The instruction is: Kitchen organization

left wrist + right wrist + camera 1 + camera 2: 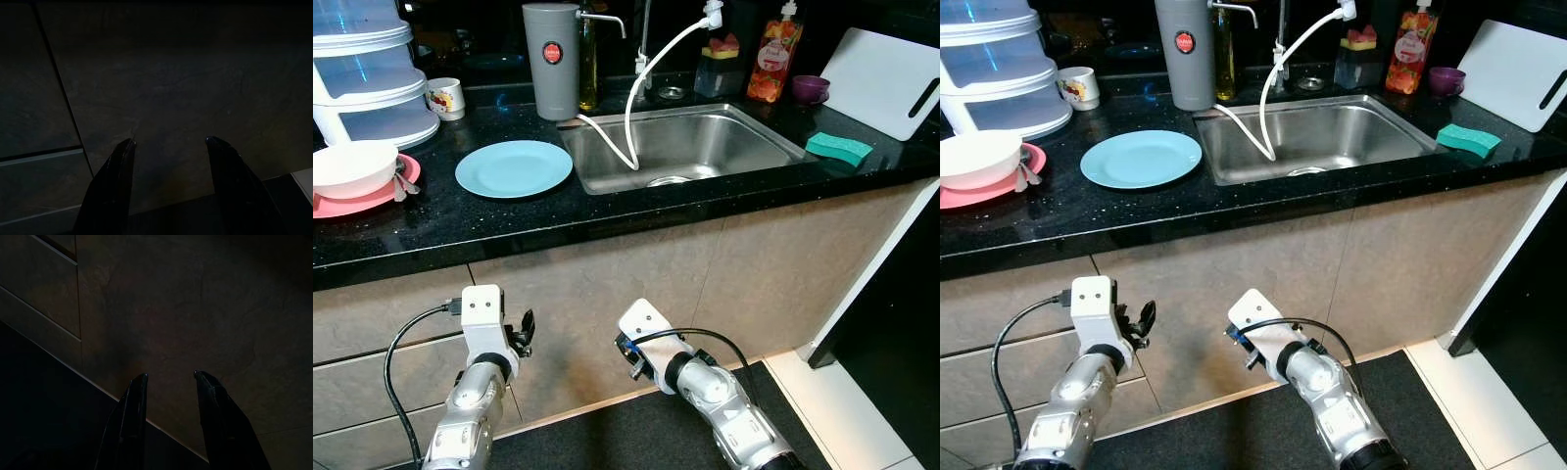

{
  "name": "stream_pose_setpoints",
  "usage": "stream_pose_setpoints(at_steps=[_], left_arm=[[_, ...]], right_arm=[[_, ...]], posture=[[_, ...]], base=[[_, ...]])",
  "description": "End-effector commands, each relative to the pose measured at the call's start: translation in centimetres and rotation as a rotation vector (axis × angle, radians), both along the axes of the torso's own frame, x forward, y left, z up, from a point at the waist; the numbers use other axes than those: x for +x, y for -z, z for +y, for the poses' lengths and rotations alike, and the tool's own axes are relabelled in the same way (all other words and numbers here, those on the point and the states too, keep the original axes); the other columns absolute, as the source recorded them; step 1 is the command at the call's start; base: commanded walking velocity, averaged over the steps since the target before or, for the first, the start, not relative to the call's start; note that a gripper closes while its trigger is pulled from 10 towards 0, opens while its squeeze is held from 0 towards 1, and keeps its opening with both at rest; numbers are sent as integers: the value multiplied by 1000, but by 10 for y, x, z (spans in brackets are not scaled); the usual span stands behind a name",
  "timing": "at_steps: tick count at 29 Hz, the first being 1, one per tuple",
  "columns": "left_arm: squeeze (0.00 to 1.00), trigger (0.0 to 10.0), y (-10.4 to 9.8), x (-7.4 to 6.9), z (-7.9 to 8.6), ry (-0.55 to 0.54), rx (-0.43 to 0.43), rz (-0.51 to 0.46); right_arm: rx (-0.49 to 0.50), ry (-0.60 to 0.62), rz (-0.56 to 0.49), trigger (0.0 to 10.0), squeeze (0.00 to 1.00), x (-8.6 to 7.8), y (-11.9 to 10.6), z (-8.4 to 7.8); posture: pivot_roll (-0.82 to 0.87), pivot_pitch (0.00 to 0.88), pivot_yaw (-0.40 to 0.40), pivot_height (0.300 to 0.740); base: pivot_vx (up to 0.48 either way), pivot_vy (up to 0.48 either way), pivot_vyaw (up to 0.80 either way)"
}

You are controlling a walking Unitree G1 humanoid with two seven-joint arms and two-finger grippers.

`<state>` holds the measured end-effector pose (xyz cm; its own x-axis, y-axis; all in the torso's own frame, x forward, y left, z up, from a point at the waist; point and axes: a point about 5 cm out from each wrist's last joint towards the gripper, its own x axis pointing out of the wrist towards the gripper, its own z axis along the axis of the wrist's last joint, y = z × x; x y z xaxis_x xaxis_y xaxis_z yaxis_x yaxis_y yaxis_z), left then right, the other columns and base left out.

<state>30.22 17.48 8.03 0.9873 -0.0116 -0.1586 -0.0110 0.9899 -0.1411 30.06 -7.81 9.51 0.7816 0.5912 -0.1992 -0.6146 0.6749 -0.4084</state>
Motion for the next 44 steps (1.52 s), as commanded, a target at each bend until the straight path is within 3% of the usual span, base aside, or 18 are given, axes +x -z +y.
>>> stream_pose_setpoints(at_steps=[1,44], left_arm=[[0,10000,5,-1,1,-13,-12,17],[0,10000,6,-1,-1,-13,-26,15]], right_arm=[[7,7,10,10000,0,2,1,-4],[4,8,11,10000,0,2,3,-6]], posture=[[-85,72,27,740],[-99,42,13,740]], base=[[0,0,0],[0,0,0]])
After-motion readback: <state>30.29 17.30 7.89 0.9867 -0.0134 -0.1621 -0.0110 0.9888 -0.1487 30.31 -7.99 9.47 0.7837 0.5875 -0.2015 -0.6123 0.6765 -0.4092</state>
